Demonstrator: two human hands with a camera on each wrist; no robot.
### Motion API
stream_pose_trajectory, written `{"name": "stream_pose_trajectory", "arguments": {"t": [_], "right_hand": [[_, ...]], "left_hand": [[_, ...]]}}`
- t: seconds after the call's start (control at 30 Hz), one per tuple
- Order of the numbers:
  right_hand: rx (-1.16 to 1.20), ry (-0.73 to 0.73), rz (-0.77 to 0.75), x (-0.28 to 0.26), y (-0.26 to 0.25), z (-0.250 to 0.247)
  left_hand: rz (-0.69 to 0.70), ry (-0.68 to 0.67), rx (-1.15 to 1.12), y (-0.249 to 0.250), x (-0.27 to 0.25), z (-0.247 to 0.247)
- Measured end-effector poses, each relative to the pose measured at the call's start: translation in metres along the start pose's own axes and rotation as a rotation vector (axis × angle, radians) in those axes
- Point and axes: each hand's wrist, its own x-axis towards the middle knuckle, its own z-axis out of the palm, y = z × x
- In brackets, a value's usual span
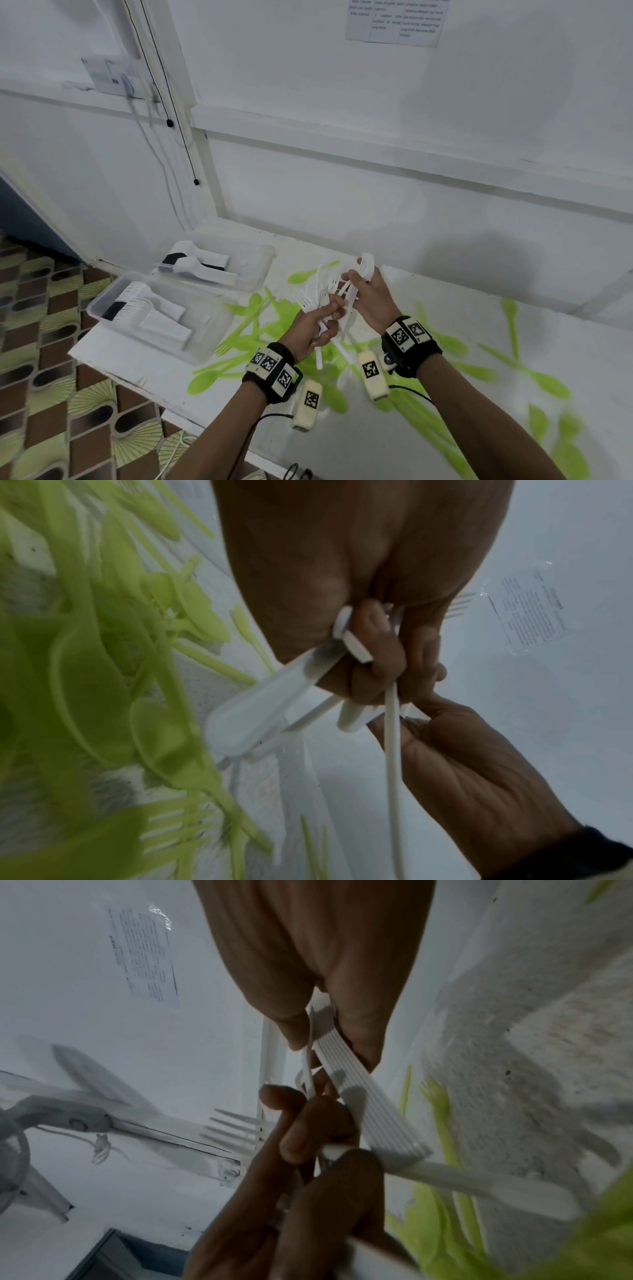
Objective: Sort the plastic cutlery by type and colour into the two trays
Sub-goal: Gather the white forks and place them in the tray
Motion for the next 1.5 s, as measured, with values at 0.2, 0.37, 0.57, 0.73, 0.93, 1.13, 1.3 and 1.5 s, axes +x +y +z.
{"name": "stream_pose_trajectory", "arguments": {"t": [0.2,0.37,0.57,0.73,0.93,1.13,1.3,1.5], "right_hand": [[-0.129,0.203,-0.139,0.010,-0.003,-0.009],[-0.222,0.319,-0.146,0.011,-0.007,-0.020],[-0.470,0.177,-0.163,-0.002,0.002,-0.024],[-0.632,0.055,-0.196,-0.011,0.017,-0.006],[-0.522,-0.013,-0.238,-0.024,0.012,0.007],[-0.634,0.057,-0.329,-0.018,0.002,-0.005],[-0.635,-0.137,-0.309,-0.022,0.002,-0.004],[-0.576,0.267,-0.299,-0.006,0.004,-0.010]], "left_hand": [[-0.003,0.021,0.184,0.005,0.004,-0.005],[-0.043,0.127,0.451,0.000,0.002,-0.008],[-0.008,0.240,0.369,-0.001,0.009,-0.014],[0.014,0.278,0.384,0.000,0.014,-0.006],[0.002,0.189,0.421,0.004,0.009,0.000],[-0.013,0.211,0.483,0.004,0.000,-0.006],[-0.060,0.165,0.489,0.009,-0.004,-0.004],[0.110,0.355,0.573,0.004,0.001,-0.009]]}}
